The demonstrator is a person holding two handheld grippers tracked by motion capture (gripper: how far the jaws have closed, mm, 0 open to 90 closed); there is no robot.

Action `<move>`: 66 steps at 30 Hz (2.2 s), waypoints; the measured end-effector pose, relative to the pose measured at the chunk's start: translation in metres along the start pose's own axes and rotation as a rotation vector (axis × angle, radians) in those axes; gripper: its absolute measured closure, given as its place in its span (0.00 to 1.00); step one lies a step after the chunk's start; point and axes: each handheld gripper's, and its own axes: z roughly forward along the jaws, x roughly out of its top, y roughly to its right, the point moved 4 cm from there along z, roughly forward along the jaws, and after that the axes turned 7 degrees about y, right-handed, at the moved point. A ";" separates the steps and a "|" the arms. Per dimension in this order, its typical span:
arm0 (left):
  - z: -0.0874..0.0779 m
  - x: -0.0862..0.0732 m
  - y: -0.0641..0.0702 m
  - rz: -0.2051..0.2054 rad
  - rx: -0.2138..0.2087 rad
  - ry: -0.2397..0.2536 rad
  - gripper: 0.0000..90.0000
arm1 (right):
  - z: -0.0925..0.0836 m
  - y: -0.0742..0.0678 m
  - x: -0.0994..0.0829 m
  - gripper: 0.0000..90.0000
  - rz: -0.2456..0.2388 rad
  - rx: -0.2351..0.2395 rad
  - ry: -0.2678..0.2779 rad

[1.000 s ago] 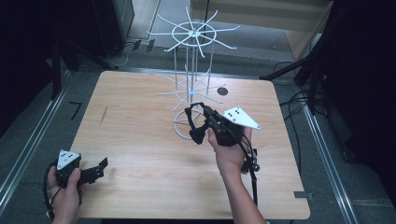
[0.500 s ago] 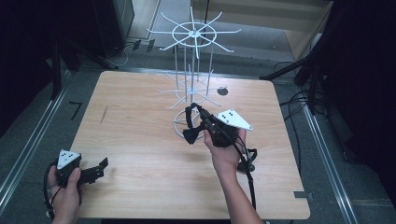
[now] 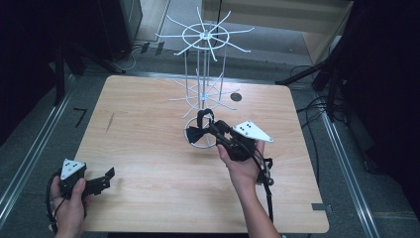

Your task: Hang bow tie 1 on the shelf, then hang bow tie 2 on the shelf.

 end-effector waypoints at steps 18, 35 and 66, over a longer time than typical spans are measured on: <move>-0.001 0.000 -0.001 -0.006 -0.002 0.004 0.00 | -0.025 0.022 -0.008 0.51 -0.002 -0.028 -0.020; 0.000 0.000 0.000 -0.003 -0.004 0.001 0.00 | -0.062 0.067 -0.036 0.50 0.029 -0.126 -0.038; -0.001 0.000 -0.001 -0.012 0.004 0.004 0.00 | -0.102 0.144 -0.082 0.52 0.196 -0.366 -0.168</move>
